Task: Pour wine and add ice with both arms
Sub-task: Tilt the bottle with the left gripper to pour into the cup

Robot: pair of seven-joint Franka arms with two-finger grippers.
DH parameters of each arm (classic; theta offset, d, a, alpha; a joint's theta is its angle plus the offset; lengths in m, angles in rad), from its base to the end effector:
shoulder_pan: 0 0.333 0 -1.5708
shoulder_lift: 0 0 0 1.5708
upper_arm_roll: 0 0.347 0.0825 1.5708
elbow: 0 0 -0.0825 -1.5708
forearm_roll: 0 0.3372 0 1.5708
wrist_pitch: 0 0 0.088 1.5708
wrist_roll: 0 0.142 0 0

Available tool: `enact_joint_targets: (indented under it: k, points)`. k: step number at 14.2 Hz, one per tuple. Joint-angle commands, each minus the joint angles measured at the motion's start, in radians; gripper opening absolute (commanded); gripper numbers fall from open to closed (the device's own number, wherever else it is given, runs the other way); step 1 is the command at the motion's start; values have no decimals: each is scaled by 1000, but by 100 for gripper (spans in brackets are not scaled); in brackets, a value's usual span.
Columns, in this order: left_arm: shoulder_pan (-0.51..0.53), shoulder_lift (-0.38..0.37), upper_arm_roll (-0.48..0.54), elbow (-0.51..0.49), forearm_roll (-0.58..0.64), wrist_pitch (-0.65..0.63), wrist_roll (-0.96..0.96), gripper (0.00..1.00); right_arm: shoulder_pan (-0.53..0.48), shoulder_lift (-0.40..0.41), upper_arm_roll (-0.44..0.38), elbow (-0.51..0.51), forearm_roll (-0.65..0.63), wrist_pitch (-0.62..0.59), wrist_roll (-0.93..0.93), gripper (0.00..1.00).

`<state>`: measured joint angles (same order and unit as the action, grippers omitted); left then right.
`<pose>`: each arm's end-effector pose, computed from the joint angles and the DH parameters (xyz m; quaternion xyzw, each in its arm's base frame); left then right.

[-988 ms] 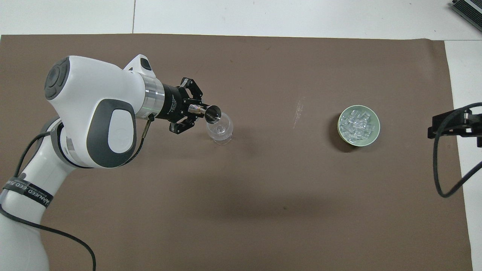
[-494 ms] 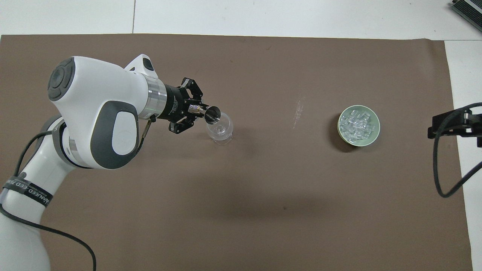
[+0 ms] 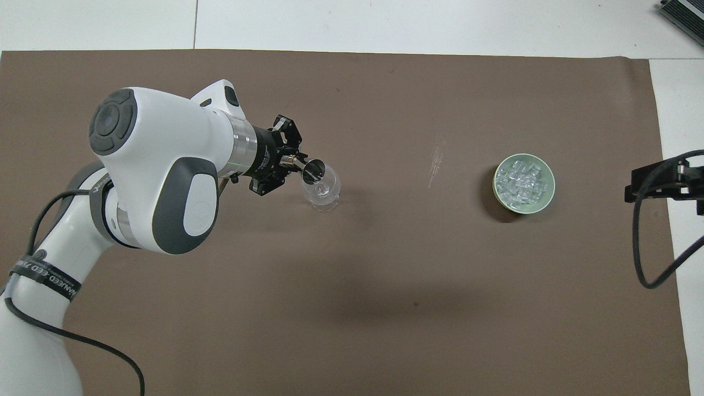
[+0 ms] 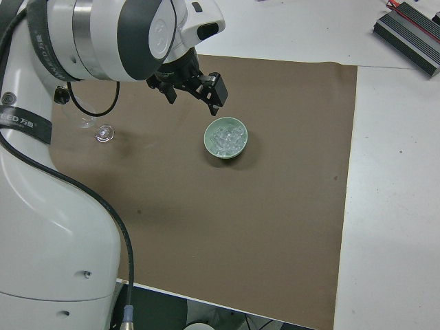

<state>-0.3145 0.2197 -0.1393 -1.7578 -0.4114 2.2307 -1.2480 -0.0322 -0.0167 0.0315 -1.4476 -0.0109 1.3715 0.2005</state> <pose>0.5508 -0.2871 0.4870 0.8513 0.4732 -0.0619 0.2183 0.4785 -0.0019 0.6631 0.9944 -0.1013 -0.0290 0.0086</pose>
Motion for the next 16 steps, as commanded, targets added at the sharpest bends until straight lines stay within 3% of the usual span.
enact_joint_targets:
  k: [1, 16]
  points:
    - [-18, -11, 17, -5, 51, 20, 2, 0, -12, 0, 5, 9, 11, -8, -16, 100]
    - [-37, -3, 17, 1, 198, 96, -1, 0, -12, 0, 5, 9, 11, -9, -18, 100]
